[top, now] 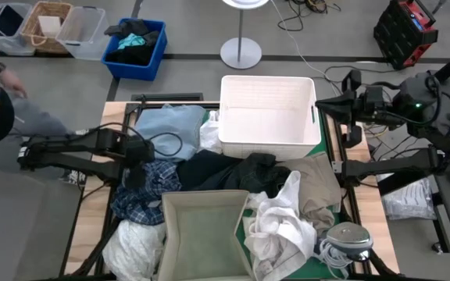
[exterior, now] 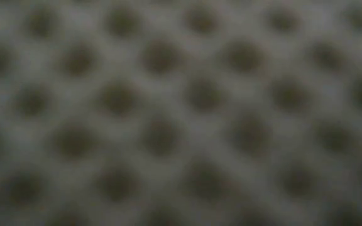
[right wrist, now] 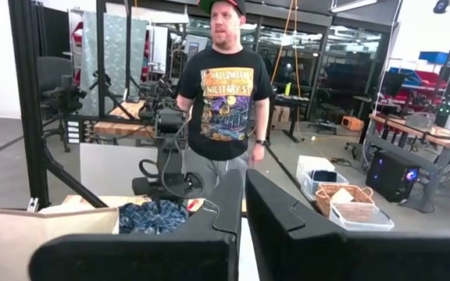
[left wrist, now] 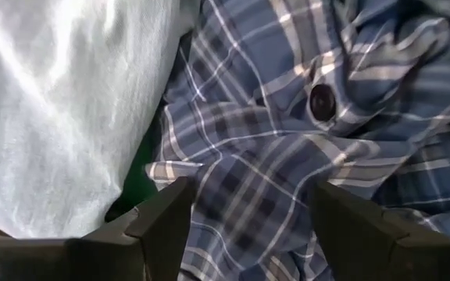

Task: Sort clothes
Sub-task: Put the blue polo shirt into the gray laundry organizer

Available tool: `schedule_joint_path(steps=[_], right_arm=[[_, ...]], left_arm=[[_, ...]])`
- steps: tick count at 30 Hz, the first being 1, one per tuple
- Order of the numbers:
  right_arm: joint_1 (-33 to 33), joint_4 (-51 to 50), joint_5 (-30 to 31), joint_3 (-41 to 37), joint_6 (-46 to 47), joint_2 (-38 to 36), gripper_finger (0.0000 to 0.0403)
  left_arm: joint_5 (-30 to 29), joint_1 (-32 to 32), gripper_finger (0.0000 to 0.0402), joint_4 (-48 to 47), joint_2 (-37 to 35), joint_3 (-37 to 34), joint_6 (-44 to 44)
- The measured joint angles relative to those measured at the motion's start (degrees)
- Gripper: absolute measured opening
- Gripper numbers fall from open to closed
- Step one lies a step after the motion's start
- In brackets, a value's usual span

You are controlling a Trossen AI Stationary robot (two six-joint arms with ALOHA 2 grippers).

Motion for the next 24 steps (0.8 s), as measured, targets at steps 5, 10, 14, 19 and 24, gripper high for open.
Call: schedule_joint_path(steps=[5, 10, 14, 19, 24], right_arm=[[0.0, 0.0, 0.0, 0.0, 0.0, 0.6, 0.0013], [0.0, 0.0, 0.0, 0.0, 0.0, 1.0, 0.0013], [0.0, 0.0, 0.0, 0.0, 0.0, 1.2, 0.0013], [0.0, 0.0, 0.0, 0.0, 0.0, 1.7, 0.0013], [0.0, 0.0, 0.0, 0.0, 0.0, 2.3, 0.0013]], left_arm=[[0.0, 0.0, 0.0232, 2.5, 0.0, -3.5, -1.0], [1.4, 0.0, 0.0214, 3.6, 0.3, -6.2, -1.3], [2.0, 0.0, 0.0141, 4.0, 0.3, -6.0, -2.2], [2.0, 0.0, 0.0014, 4.1, 0.2, -5.1, -4.2], [2.0, 0.0, 0.0002, 3.4, 0.1, -2.7, -5.4]])
